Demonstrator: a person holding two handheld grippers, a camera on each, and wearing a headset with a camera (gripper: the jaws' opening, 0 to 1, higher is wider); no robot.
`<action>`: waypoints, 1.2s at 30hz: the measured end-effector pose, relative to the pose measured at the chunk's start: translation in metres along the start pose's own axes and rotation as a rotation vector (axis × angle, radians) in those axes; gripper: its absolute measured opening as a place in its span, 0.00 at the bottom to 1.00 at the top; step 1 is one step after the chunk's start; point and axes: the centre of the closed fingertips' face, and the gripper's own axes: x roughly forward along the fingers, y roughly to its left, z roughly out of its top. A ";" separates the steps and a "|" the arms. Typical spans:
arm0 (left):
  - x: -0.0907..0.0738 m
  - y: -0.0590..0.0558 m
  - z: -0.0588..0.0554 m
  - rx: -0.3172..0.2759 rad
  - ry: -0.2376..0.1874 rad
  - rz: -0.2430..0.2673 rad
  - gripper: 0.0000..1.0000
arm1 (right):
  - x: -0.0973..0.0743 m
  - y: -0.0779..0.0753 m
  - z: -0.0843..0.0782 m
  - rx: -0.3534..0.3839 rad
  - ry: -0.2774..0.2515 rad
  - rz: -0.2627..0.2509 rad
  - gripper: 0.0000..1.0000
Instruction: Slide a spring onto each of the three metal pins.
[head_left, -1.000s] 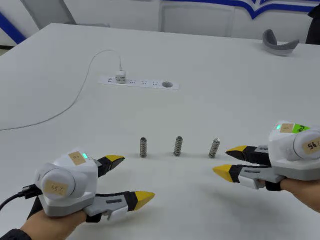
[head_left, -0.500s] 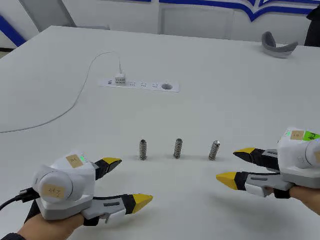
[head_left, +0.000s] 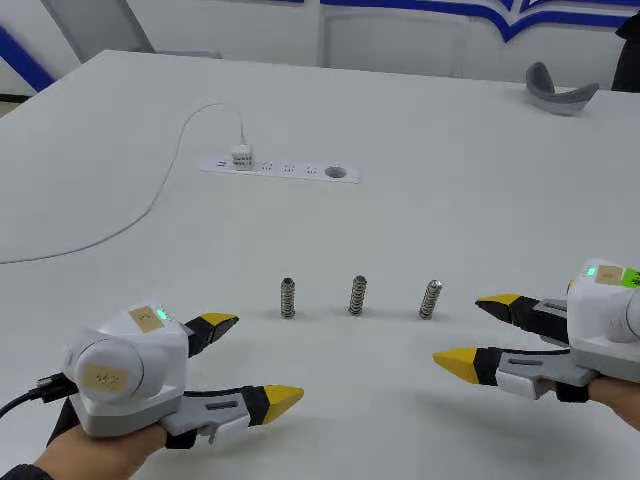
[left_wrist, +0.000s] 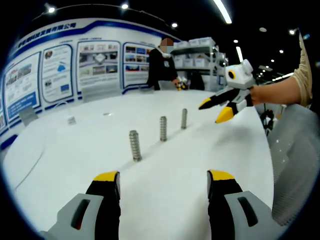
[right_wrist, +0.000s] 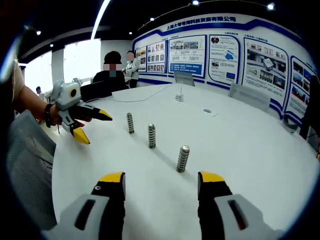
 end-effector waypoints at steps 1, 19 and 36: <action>0.000 0.000 0.000 0.001 0.000 0.000 0.72 | 0.000 0.000 0.000 0.000 -0.002 0.000 0.60; -0.001 0.004 0.001 0.002 -0.004 0.009 0.74 | 0.000 0.003 0.003 -0.003 -0.013 -0.001 0.62; -0.002 0.004 0.001 0.002 -0.001 0.015 0.74 | -0.002 0.001 0.004 0.001 -0.020 -0.007 0.62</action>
